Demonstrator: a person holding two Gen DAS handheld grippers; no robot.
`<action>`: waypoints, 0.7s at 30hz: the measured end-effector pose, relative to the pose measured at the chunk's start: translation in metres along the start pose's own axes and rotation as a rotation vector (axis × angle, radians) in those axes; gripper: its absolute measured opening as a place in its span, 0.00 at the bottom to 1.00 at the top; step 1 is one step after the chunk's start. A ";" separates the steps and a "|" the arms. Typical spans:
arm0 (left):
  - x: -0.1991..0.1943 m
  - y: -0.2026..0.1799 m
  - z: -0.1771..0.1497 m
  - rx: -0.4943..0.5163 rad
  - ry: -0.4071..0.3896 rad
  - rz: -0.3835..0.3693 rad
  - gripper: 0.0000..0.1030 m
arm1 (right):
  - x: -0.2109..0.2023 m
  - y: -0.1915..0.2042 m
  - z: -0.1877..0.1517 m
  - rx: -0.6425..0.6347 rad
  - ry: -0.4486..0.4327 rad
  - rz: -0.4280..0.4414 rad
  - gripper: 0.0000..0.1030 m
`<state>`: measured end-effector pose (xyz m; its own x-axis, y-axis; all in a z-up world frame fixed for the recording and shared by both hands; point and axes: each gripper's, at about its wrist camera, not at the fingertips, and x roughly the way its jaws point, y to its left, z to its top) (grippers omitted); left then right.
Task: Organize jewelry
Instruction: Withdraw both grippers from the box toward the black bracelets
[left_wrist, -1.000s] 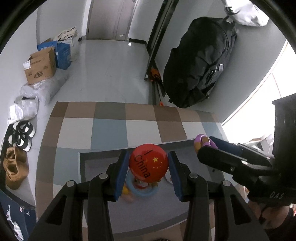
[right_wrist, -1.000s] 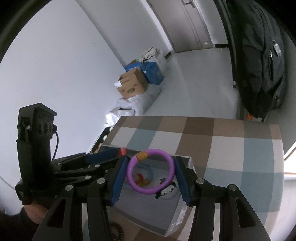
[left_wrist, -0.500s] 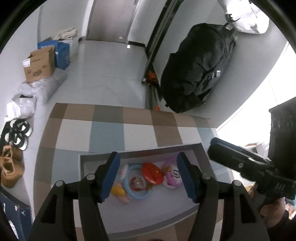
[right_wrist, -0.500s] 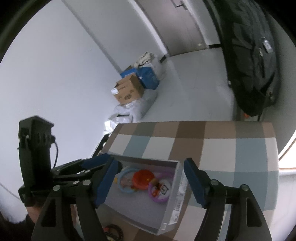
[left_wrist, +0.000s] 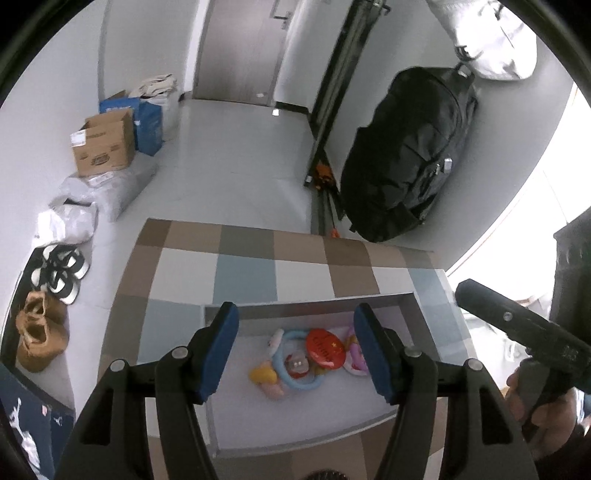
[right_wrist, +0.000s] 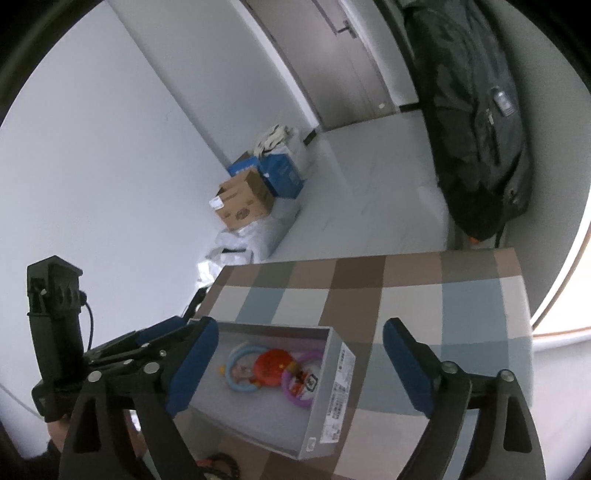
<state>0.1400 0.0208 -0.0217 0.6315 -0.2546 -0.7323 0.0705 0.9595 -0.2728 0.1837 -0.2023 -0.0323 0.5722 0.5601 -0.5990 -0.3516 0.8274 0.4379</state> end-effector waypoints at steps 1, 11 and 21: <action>-0.003 0.001 -0.002 -0.013 -0.012 -0.005 0.58 | -0.003 0.001 -0.001 -0.004 -0.008 0.001 0.91; -0.037 -0.003 -0.026 0.007 -0.093 0.111 0.77 | -0.030 0.031 -0.027 -0.146 -0.057 -0.036 0.97; -0.062 -0.012 -0.058 0.024 -0.129 0.153 0.78 | -0.046 0.037 -0.055 -0.175 -0.038 -0.075 1.00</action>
<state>0.0547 0.0180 -0.0094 0.7299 -0.0898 -0.6776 -0.0165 0.9887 -0.1488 0.1036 -0.1955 -0.0250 0.6283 0.4975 -0.5981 -0.4282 0.8630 0.2680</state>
